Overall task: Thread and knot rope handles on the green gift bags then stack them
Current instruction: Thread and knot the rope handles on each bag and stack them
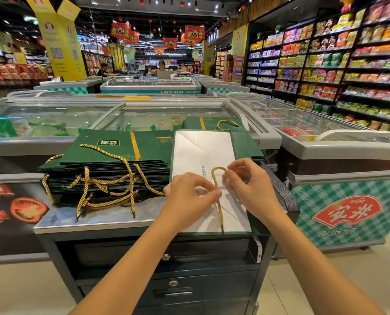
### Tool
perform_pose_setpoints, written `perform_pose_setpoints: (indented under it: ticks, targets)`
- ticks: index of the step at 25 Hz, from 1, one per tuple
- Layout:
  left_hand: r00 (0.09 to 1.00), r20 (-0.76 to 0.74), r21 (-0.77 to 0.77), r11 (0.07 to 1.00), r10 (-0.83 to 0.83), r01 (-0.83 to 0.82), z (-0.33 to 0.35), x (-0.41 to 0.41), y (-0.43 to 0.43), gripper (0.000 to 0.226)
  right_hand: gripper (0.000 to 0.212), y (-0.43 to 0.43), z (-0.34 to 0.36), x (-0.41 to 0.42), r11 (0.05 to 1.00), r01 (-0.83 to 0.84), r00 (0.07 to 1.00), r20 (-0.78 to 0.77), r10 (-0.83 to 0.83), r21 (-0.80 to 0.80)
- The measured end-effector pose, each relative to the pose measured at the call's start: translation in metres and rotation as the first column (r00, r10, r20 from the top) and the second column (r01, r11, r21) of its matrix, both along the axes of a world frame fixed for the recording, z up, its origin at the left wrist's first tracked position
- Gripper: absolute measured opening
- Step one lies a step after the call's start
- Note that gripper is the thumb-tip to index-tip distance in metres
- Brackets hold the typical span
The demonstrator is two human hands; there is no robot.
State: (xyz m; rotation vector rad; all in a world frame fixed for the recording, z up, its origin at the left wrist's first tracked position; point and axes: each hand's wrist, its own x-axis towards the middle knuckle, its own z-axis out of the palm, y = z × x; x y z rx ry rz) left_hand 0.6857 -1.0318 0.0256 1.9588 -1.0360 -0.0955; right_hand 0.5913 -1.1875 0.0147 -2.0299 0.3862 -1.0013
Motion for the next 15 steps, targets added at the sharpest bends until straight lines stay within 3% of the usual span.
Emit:
perform_pose_setpoints:
  ticks: [2, 4, 7, 11, 15]
  targets:
    - [0.970, -0.241, -0.207, 0.978, -0.023, -0.028, 0.007, 0.004, -0.002, 0.018, 0.009, -0.005, -0.001, -0.003, 0.998, -0.017, 1.000, -0.013, 0.016, -0.057]
    - [0.922, -0.382, -0.314, 0.947, -0.055, -0.074, 0.015, 0.003, -0.002, 0.012, 0.020, -0.009, -0.002, -0.008, 0.993, -0.085, 0.995, -0.052, 0.081, -0.078]
    - [0.895, -0.442, -0.340, 0.934, -0.058, -0.107, 0.021, -0.002, -0.004, 0.015, 0.039, -0.011, -0.002, -0.016, 0.977, -0.193, 0.973, -0.150, 0.178, -0.092]
    - [0.882, -0.468, -0.336, 0.935, -0.061, -0.114, 0.016, -0.007, -0.002, 0.014, 0.013, -0.008, -0.007, -0.021, 0.961, -0.190, 0.949, -0.288, 0.128, -0.200]
    - [0.893, -0.450, -0.343, 0.926, -0.017, -0.155, 0.010, -0.014, 0.002, 0.013, 0.004, -0.006, -0.010, -0.026, 0.961, -0.163, 0.971, -0.211, 0.115, -0.224]
